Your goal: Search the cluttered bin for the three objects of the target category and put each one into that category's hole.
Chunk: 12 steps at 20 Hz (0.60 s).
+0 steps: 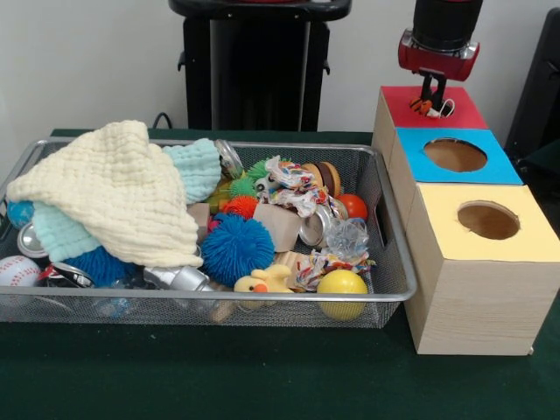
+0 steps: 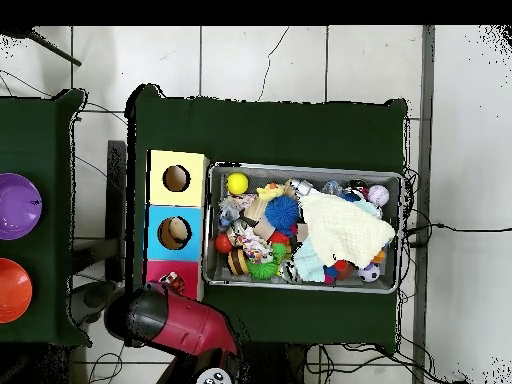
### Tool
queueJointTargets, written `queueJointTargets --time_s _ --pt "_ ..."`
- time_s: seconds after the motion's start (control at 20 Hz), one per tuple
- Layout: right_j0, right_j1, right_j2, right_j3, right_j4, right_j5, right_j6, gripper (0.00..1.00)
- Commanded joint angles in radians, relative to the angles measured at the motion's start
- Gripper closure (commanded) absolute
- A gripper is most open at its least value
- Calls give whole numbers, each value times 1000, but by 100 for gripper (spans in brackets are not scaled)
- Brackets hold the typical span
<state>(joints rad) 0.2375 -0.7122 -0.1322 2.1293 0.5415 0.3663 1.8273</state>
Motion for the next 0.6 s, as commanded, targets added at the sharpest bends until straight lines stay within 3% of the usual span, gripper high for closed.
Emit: queueJointTargets --time_s 0.05,0.35,0.4,0.6 --pt "-22 58 71 50 -4 -23 187 100" --pt "-19 50 58 49 -13 -6 184 100" --pt "0 34 29 30 -23 51 196 100" --pt "48 -41 -103 -159 -136 456 283 100"
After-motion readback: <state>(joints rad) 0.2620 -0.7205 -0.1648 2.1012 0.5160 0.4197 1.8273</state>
